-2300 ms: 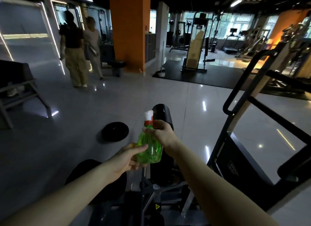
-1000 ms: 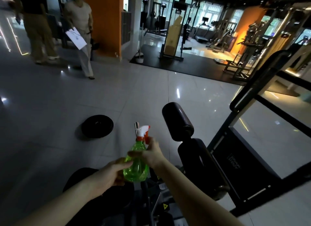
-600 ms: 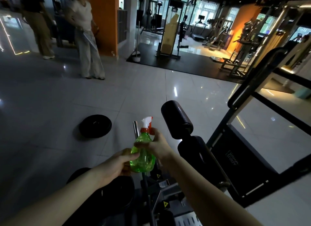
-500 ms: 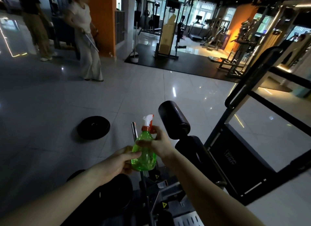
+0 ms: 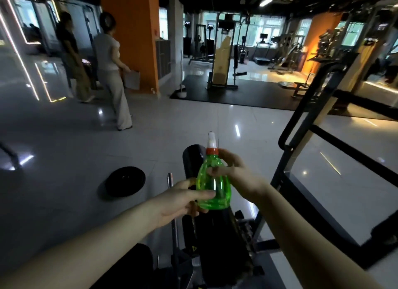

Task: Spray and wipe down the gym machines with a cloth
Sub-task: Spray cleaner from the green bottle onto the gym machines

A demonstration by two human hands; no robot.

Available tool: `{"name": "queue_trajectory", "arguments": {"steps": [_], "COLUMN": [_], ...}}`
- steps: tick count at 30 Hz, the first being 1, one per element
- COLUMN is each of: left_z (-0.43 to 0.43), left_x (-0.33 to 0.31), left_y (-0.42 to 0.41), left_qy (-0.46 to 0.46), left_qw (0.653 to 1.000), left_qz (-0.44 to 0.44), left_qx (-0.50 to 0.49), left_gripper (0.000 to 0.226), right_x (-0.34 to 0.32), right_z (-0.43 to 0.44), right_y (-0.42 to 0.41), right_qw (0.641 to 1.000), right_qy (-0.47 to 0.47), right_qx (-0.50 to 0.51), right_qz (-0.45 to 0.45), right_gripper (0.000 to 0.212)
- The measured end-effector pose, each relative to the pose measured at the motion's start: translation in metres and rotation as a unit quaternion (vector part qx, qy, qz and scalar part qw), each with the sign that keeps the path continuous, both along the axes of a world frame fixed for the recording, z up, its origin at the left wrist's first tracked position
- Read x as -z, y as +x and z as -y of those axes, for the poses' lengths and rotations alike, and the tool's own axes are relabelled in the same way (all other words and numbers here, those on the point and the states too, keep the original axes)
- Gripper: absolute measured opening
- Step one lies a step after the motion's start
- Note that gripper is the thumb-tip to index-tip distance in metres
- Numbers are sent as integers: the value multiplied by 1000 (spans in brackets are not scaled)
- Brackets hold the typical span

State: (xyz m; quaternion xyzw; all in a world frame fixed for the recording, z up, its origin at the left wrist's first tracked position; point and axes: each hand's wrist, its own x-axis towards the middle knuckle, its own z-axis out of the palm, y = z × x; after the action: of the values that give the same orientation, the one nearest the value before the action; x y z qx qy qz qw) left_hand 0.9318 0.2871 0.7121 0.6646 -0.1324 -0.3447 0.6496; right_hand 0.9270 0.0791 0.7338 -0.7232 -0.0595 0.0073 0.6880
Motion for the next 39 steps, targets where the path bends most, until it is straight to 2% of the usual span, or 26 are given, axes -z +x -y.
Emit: {"name": "queue_trajectory", "arguments": {"steps": [4, 9, 14, 19, 23, 30, 35, 39], "left_z": [80, 167, 212, 229, 242, 252, 252, 253], "left_x": [-15, -4, 13, 30, 51, 56, 52, 50], "left_y": [-24, -51, -64, -77, -93, -105, -95, -88], "left_qy": [31, 44, 54, 72, 66, 50, 73, 84], "left_qw": [999, 994, 985, 979, 974, 968, 970, 974], "left_qz": [-4, -44, -85, -106, -134, -140, -123, -105], "left_qx": [-19, -86, -142, -158, -169, -203, -195, -180], "left_gripper": [51, 56, 61, 62, 56, 53, 62, 60], "right_x": [-6, 1, 20, 52, 74, 80, 76, 73], "right_z": [79, 155, 188, 204, 208, 211, 215, 213], "right_y": [2, -2, -5, -7, -11, -8, -8, -9], "right_qw": [997, 981, 964, 964, 960, 953, 960, 971], "right_qy": [17, 29, 46, 52, 43, 37, 73, 87], "right_qx": [-73, -162, -219, -211, -221, -248, -209, -164], "right_qz": [-32, -106, -145, -150, -165, -172, -174, -154], "right_gripper": [63, 67, 66, 68, 60, 54, 56, 56]}}
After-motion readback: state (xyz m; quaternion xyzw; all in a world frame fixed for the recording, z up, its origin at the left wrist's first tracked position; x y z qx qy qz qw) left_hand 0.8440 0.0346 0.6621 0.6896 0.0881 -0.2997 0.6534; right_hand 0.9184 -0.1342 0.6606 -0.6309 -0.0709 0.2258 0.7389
